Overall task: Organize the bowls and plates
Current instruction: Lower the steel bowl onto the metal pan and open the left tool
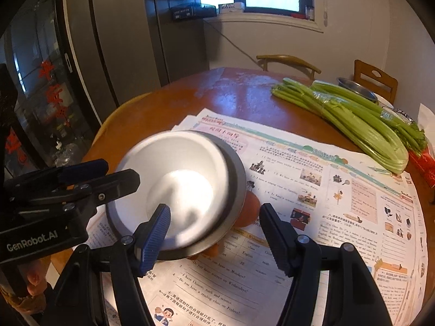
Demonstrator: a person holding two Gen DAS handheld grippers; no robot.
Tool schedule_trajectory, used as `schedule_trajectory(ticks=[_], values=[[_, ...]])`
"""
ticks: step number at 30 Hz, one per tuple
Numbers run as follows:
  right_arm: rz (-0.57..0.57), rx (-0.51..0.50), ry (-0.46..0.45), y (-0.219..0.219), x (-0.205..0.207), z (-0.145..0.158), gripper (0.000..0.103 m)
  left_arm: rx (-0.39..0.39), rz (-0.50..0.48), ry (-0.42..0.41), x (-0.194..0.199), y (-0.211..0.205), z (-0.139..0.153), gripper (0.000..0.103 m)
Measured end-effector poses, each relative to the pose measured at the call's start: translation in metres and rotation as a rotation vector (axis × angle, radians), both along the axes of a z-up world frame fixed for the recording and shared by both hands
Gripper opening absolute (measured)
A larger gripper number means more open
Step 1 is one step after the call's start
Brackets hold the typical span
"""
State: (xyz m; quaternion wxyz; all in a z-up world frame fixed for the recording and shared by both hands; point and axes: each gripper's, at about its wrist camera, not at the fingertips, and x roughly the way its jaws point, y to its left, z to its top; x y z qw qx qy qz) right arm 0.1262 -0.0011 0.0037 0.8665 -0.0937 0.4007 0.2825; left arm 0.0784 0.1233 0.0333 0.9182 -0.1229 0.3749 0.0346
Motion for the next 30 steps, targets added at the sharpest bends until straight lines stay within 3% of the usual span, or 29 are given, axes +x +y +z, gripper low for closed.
schedule_trajectory(ticks=[8,17,22,30], values=[[0.007,0.011,-0.042,-0.017,-0.026,0.012,0.068,0.059,0.053,-0.023,-0.026,-0.022,0.004,0.061],[0.005,-0.023,-0.056,-0.041,-0.062,0.006,0.068,0.068,0.128,-0.029,-0.069,-0.04,-0.009,0.066],[-0.003,-0.033,-0.052,-0.053,-0.075,0.004,0.068,0.056,0.134,-0.011,-0.086,-0.042,-0.016,0.066],[-0.015,-0.035,-0.045,-0.067,-0.089,0.004,0.068,0.099,0.119,0.026,-0.091,-0.059,-0.026,0.067]])
